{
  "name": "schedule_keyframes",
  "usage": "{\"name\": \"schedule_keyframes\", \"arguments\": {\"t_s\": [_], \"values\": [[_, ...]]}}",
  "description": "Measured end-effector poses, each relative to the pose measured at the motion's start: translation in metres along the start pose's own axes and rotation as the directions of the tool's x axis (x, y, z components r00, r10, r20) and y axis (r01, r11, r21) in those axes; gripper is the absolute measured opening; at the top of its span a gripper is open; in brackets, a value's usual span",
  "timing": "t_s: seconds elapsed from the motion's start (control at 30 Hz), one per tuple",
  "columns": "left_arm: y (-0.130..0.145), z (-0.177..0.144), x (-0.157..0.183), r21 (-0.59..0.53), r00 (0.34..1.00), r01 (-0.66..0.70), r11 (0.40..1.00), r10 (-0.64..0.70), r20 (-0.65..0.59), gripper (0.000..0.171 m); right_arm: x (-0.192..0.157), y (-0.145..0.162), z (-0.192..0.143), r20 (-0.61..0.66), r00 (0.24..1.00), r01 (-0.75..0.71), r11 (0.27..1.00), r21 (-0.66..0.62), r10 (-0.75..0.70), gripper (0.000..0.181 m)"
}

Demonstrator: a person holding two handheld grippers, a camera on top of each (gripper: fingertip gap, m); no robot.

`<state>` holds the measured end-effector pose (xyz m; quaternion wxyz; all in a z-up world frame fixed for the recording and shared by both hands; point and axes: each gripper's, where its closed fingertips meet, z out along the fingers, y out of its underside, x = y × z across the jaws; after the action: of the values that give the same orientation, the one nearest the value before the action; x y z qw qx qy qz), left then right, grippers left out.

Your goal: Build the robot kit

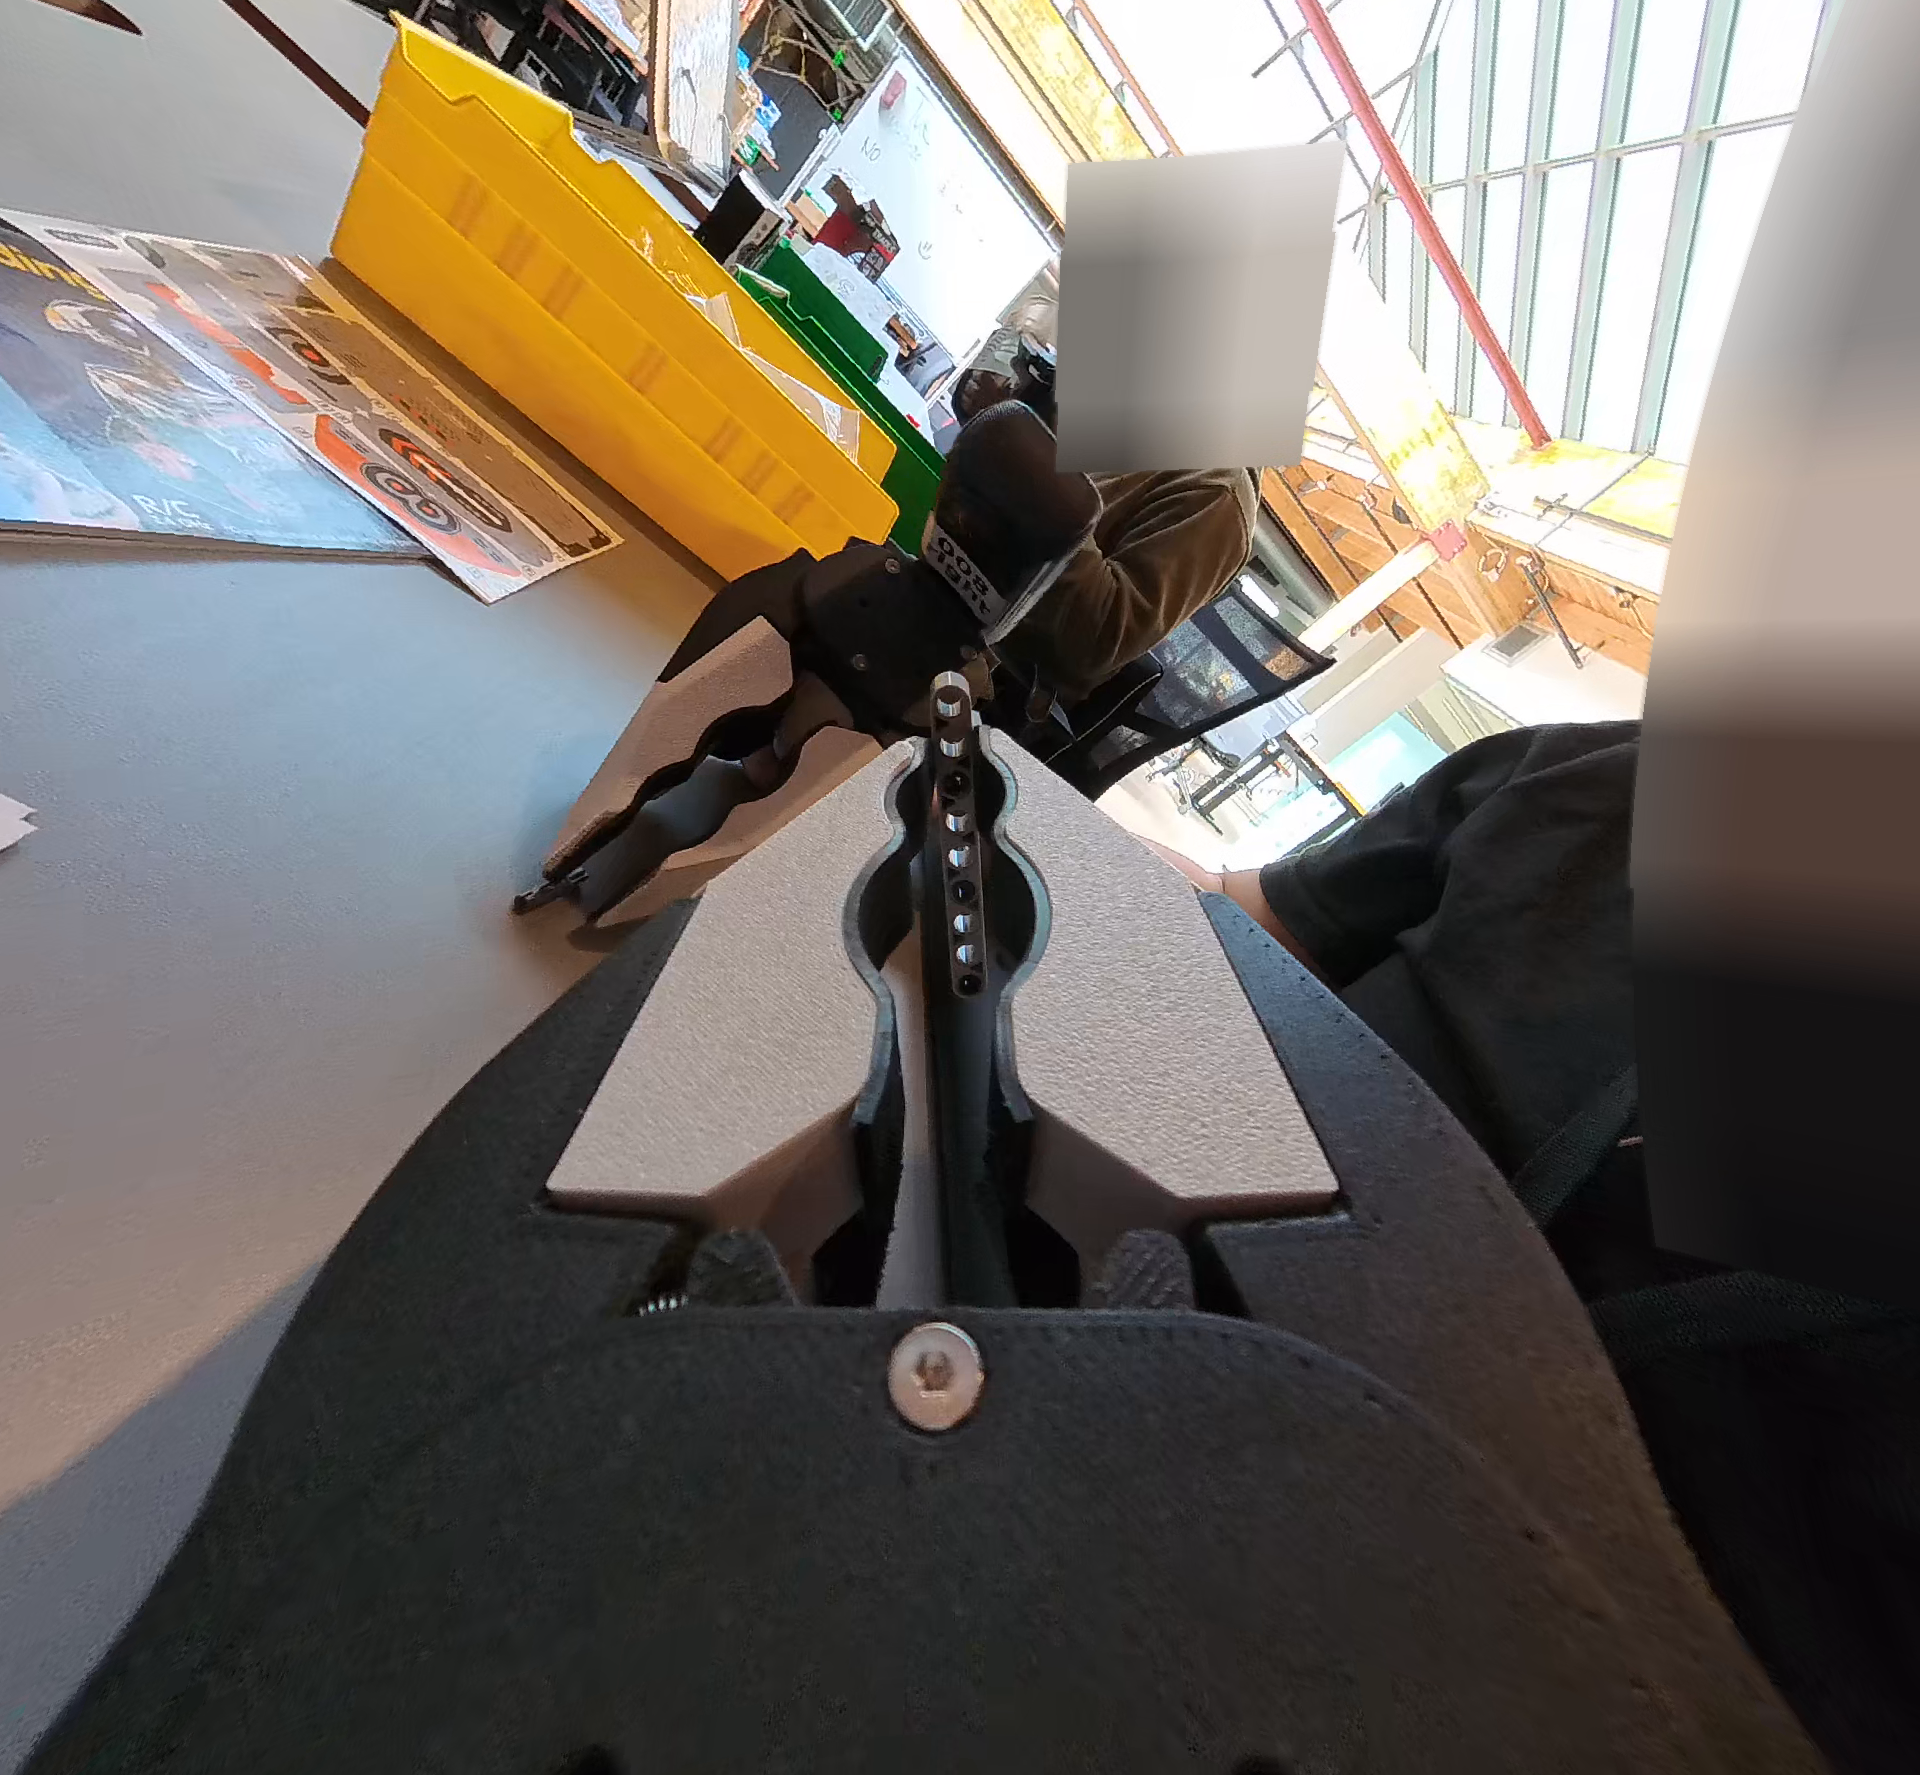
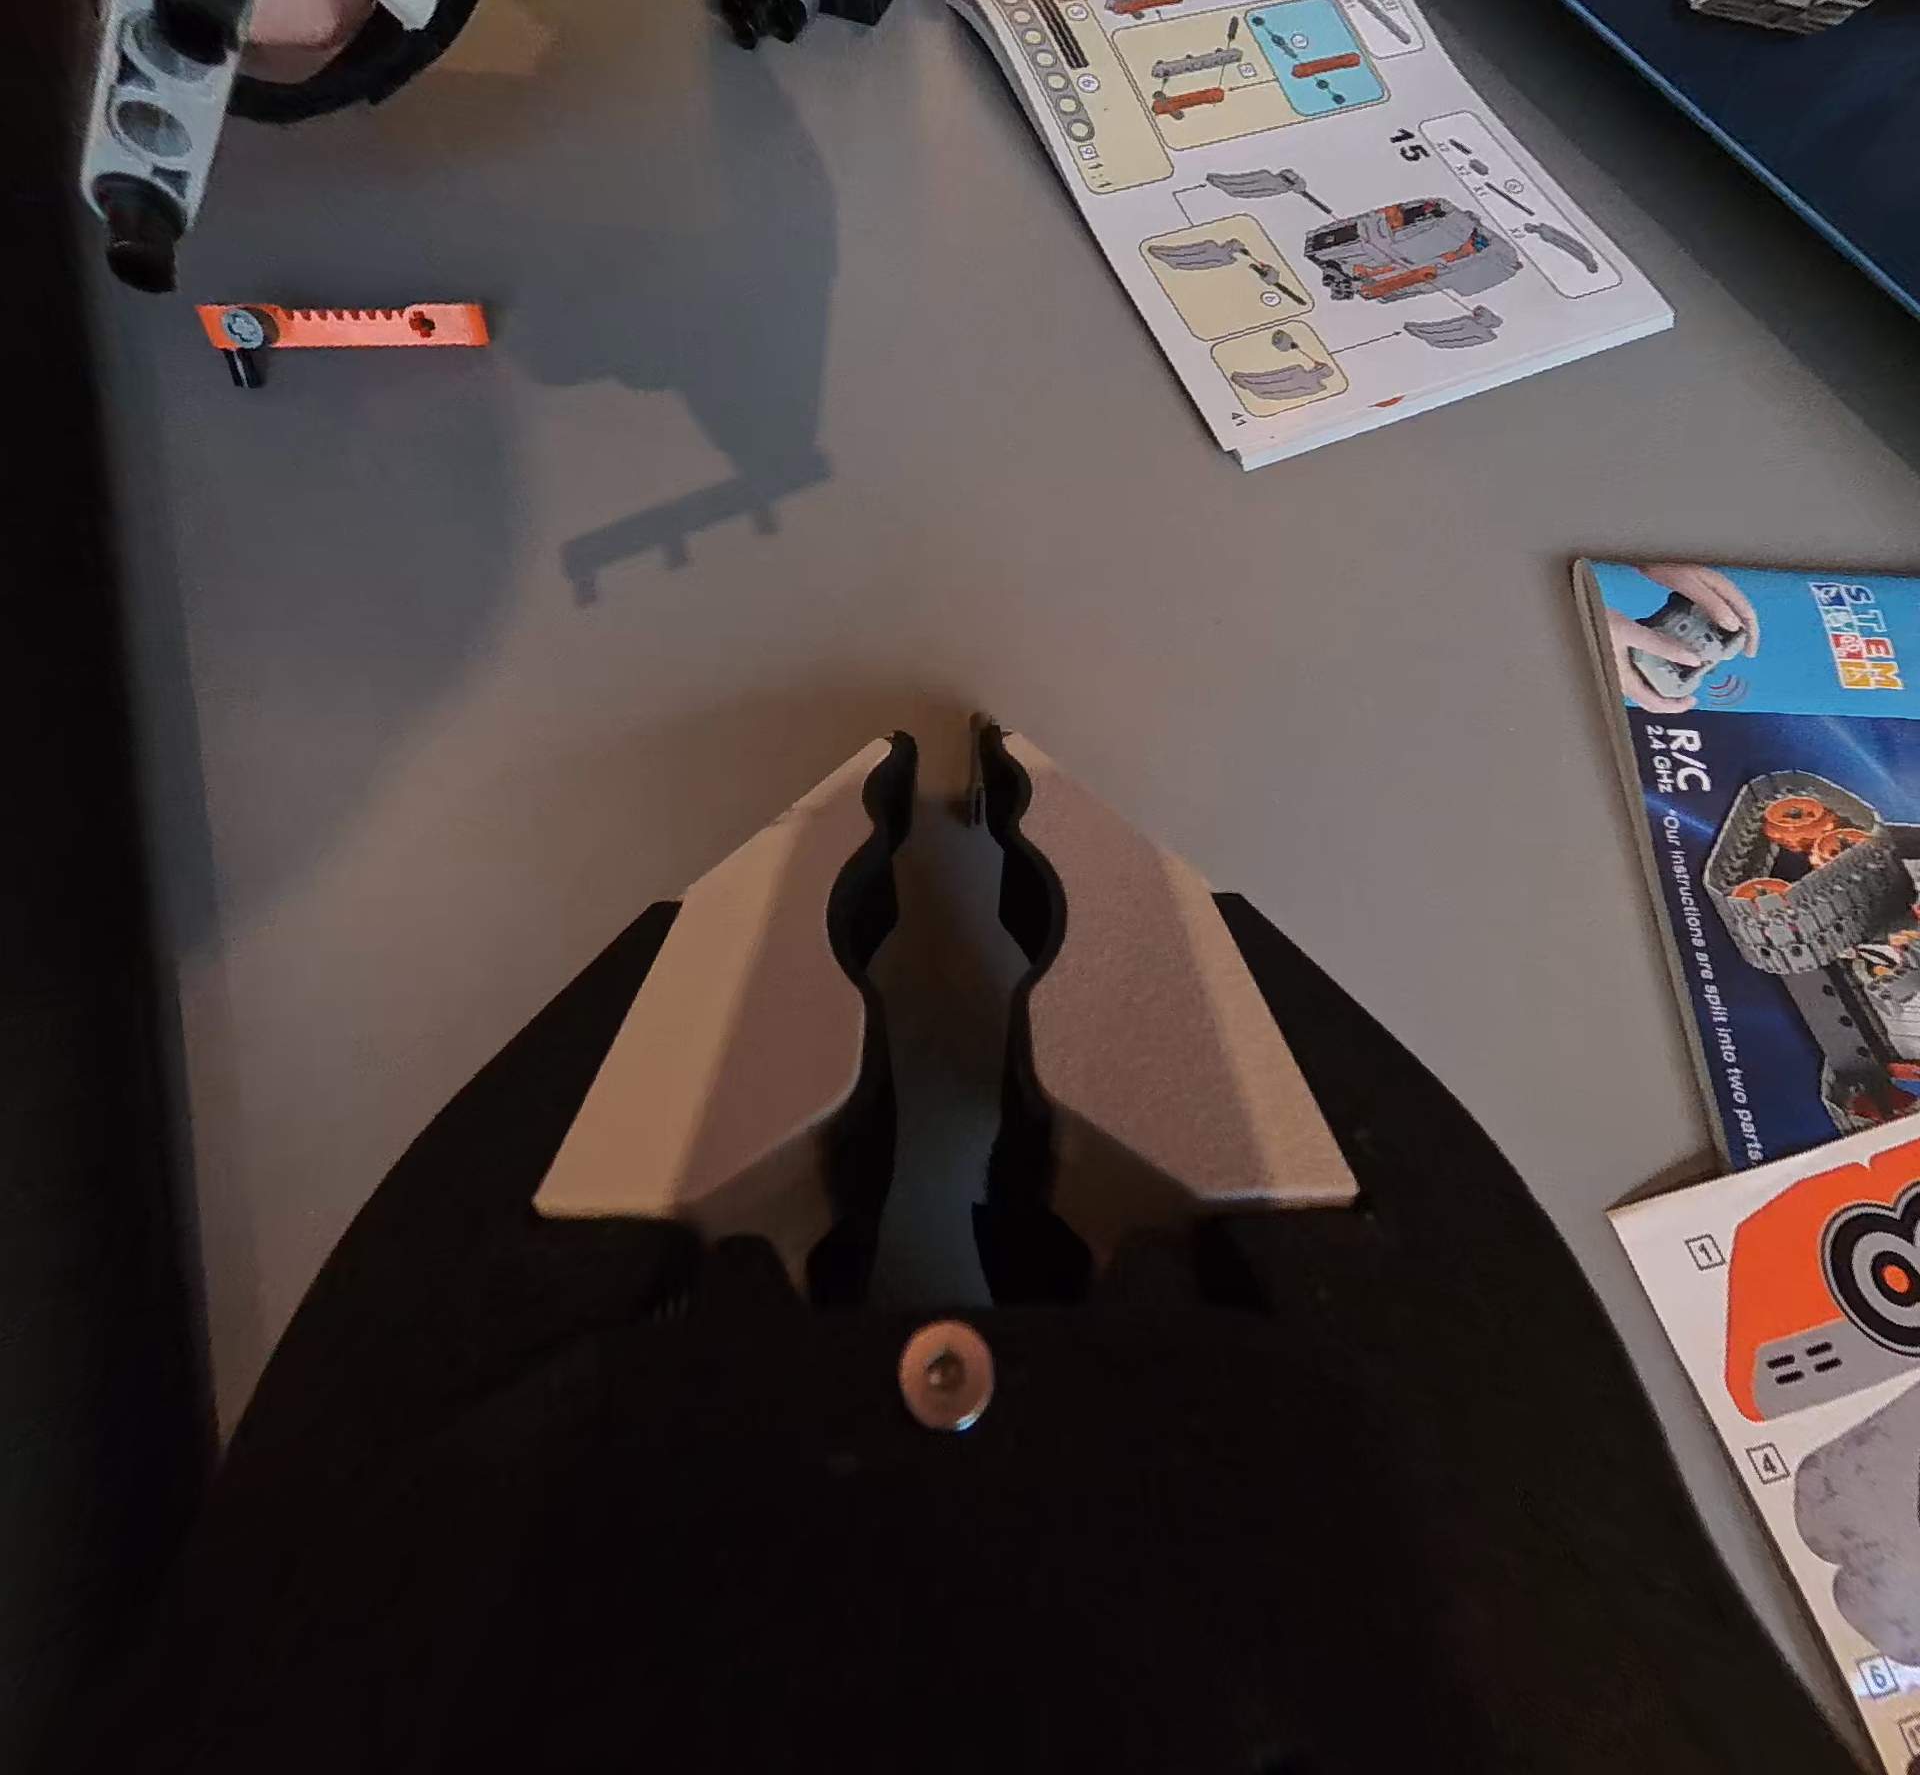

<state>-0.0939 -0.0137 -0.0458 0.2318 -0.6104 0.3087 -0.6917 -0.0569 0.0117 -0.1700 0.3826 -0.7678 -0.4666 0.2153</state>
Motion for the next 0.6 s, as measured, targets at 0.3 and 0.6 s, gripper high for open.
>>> {"name": "schedule_keyframes", "arguments": {"t_s": [0.3, 0.6], "values": [[0.001, 0.000, 0.000, -0.003, 1.000, 0.003, 1.000, -0.003, -0.001, 0.004, -0.002, 0.000, -0.001, 0.033, 0.999, -0.019, 1.000, 0.001, 0.019, 0.010], [0.002, 0.001, -0.001, -0.011, 1.000, 0.016, 1.000, -0.016, -0.005, 0.004, 0.002, 0.003, -0.010, 0.048, 0.998, -0.040, 0.999, 0.015, 0.039, 0.014]]}}
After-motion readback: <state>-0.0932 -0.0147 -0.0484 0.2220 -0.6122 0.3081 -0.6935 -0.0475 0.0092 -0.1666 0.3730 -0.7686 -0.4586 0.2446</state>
